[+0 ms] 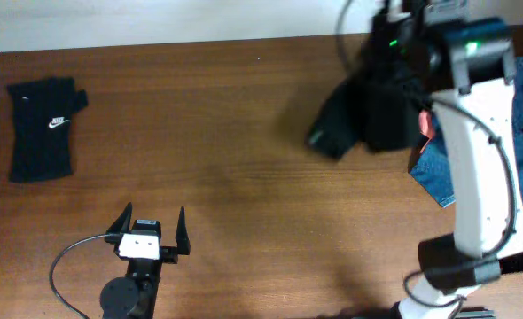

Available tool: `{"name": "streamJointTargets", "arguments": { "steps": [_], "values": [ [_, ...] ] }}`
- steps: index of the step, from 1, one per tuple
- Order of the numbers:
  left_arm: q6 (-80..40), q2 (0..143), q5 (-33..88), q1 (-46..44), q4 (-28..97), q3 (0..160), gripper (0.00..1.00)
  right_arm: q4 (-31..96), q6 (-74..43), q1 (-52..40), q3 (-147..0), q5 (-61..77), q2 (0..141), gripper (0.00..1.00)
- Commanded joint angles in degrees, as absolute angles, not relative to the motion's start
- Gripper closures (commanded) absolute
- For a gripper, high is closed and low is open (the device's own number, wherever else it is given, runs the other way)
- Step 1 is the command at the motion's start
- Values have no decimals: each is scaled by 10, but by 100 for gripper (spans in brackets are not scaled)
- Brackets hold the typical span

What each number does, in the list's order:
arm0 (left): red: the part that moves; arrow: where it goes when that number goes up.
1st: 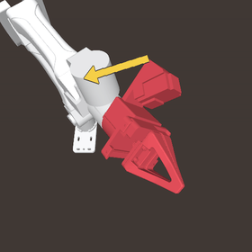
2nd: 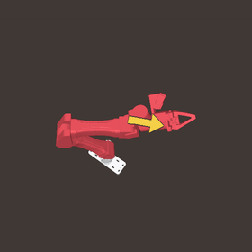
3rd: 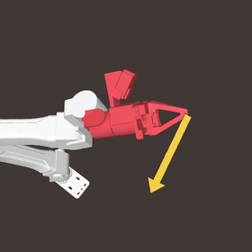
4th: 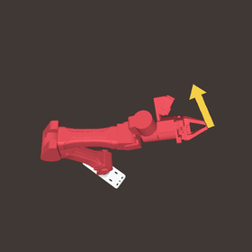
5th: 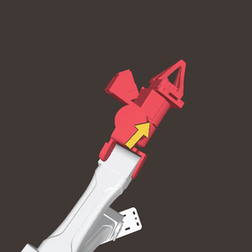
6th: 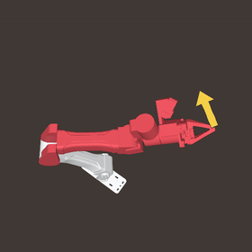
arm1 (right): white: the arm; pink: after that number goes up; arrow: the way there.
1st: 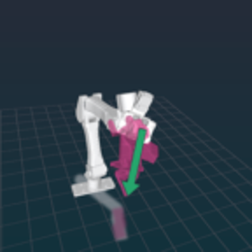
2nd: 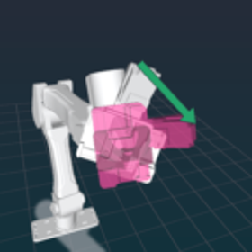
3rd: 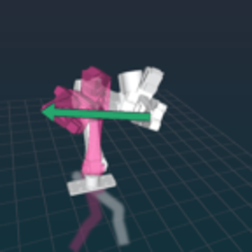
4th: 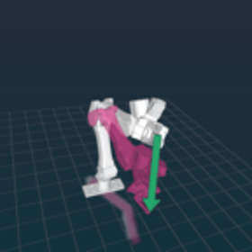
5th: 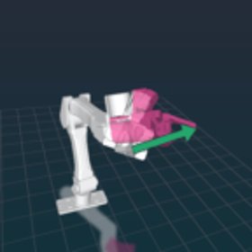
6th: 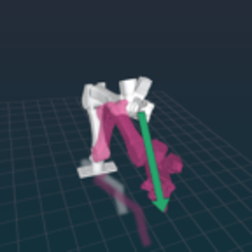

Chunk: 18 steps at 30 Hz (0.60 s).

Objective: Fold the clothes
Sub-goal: 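Lift the black garment with the right gripper and carry it leftward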

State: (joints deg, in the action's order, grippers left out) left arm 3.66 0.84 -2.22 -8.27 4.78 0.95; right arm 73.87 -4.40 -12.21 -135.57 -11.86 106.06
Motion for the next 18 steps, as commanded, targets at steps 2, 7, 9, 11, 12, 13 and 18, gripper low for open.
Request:
{"name": "streamJointTargets", "arguments": {
  "steps": [2,7,9,11,12,13,18],
  "values": [
    [48,3,-28,-81,46,5,1,750,9,-216,-1362,-62,1036,96],
    [48,3,-28,-81,46,5,1,751,40,-304,-1362,-32,1023,96],
    [48,3,-28,-81,46,5,1,744,58,-339,-1362,-21,1018,96],
    [48,3,-28,-81,46,5,1,728,58,-366,-1364,-21,1014,96],
    [48,3,-28,-81,46,5,0,719,58,-377,-1367,-21,1012,96],
    [48,3,-28,-81,46,5,1,710,58,-389,-1372,-21,1010,96],
    [48,3,-28,-81,46,5,1,681,55,-429,-1427,-21,1005,96]
  ]
}}
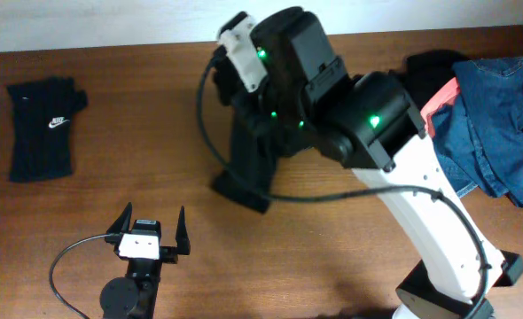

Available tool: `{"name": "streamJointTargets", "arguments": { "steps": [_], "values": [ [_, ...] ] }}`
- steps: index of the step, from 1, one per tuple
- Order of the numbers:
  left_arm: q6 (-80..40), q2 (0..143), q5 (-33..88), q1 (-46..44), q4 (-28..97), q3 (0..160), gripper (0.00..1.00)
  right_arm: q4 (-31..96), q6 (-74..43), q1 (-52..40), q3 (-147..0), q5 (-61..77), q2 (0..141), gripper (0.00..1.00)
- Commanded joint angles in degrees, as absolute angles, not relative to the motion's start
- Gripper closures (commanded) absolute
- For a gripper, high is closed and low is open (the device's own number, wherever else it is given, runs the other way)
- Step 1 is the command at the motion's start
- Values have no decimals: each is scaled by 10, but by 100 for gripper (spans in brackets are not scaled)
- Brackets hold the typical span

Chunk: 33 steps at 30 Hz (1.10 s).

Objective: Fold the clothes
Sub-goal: 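Lift the black garment with the right gripper and carry it leftward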

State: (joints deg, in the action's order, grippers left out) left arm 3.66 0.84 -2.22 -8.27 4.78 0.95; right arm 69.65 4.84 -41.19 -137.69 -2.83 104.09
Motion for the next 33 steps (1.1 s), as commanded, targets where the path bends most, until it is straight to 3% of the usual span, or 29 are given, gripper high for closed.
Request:
{"name": "streamJointTargets", "arguments": {
  "steps": [1,16,33],
  "values": [
    [48,3,-28,-81,46,5,1,681,55,-432,-1446,-21,1005,96],
    [48,3,-28,-81,46,5,1,577,-11,-430,-1541,-86,1004,96],
    [48,3,-28,-81,46,5,1,600,-11,-430,-1540,-89,1006,96]
  ]
}}
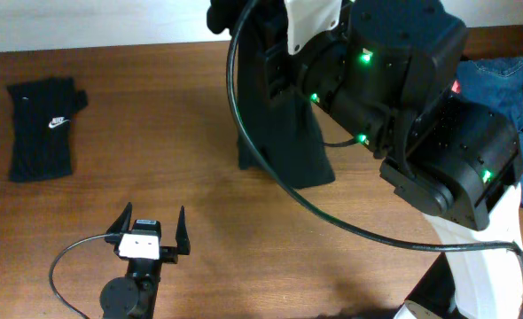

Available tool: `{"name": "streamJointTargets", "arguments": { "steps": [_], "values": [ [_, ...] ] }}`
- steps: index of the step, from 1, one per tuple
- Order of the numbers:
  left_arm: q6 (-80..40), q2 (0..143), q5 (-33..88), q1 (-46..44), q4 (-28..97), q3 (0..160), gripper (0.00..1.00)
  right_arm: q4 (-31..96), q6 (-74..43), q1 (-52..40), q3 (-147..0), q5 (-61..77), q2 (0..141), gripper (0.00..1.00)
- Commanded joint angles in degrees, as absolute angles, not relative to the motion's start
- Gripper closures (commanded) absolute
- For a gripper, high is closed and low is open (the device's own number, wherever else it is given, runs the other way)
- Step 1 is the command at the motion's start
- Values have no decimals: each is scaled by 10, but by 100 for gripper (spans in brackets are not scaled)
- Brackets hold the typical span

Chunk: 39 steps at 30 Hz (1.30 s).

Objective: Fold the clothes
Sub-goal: 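Lift the black garment with the right gripper and carry it leftward, then reach the left gripper to the hanging garment and grasp its lower edge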

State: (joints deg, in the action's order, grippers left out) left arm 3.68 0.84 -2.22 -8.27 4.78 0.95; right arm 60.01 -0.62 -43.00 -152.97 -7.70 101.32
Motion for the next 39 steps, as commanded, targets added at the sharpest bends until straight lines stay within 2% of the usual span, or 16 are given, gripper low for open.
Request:
{"name": "streamJointTargets", "arguments": {
  "steps": [1,15,20,23,27,36,39],
  "values": [
    [48,3,-28,-81,46,5,1,606,-11,-430,-1540,-93,1006,96],
    [47,4,-4,-81,31,5,0,652,-11,-430,-1540,-114,1006,96],
    [46,4,181,-81,-19,31,1,656,-11,-430,-1540,-114,1006,96],
    [-27,9,212,-81,56,96,1,655,-11,-430,-1540,-114,1006,96],
    [-34,63,194,-81,207,223,1,656,-11,-430,-1540,-114,1006,96],
    [-13,361,202,-81,522,562,1,656,-11,-430,-1540,-114,1006,96],
    [-13,443,202,-81,555,628,1,658,-21,-430,-1540,-116,1006,96]
  ]
}}
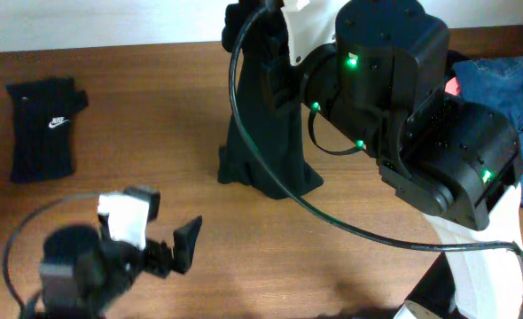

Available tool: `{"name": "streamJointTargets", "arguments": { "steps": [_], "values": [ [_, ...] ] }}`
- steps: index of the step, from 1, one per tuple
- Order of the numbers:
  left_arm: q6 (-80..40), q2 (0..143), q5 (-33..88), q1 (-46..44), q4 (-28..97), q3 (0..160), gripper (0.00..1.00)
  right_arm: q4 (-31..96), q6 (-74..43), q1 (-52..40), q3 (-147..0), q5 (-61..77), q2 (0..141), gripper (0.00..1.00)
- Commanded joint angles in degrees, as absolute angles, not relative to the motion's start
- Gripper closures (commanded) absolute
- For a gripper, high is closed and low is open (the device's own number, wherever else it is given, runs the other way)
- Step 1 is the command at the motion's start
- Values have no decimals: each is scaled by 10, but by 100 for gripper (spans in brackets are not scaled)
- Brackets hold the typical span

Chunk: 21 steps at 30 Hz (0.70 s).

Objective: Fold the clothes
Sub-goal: 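Reach the left gripper to the hanging garment and grasp its lower edge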

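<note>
A black garment (pixel 270 151) hangs in a tall drape from my right gripper (pixel 248 27), whose jaws are hidden against the cloth at the top edge of the overhead view. The garment's lower end rests bunched on the table at the middle. The bulky right arm (pixel 403 97) is raised close to the camera and covers much of the right side. My left gripper (pixel 168 223) is blurred at the lower left, lifted off the table, open and holding nothing, pointing toward the garment.
A folded black garment with a white logo (pixel 42 128) lies at the far left. A pile with blue denim (pixel 510 75) and a red piece (pixel 453 86) sits at the right edge. The left arm's cable (pixel 18 244) loops at the lower left.
My left gripper has left its resting spot at the front, risen and turned to the upper right, still open. The hanging black garment has shifted slightly left, its base spreading on the wood.
First my right gripper held the black garment beside the pile at the far right. Then it held the garment over the table's middle, and later hung it upright there. The left gripper lay still and open until now, when it has lifted.
</note>
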State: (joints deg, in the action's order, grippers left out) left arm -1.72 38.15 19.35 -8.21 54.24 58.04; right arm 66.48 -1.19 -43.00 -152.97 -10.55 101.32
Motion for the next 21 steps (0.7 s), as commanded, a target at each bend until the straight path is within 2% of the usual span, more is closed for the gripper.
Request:
{"name": "streamJointTargets", "arguments": {
  "steps": [1,6,7,10,11,18,21],
  "values": [
    [-13,462,202,-81,560,639,1,659,-24,-430,-1540,-117,1006,96],
    [-12,530,216,-81,562,646,1,660,-24,-430,-1540,-118,1006,96],
    [-11,543,216,-81,562,646,5,660,-24,-430,-1540,-120,1006,96],
    [-6,592,217,-81,562,645,30,663,-24,-430,-1540,-125,1006,96],
    [-6,607,217,-81,562,645,33,663,-24,-430,-1539,-125,1006,96],
    [12,729,217,-98,530,646,34,667,-24,-430,-1539,-125,1007,96],
    [60,781,221,-123,507,645,33,667,-24,-430,-1539,-125,1007,96]
  ]
}}
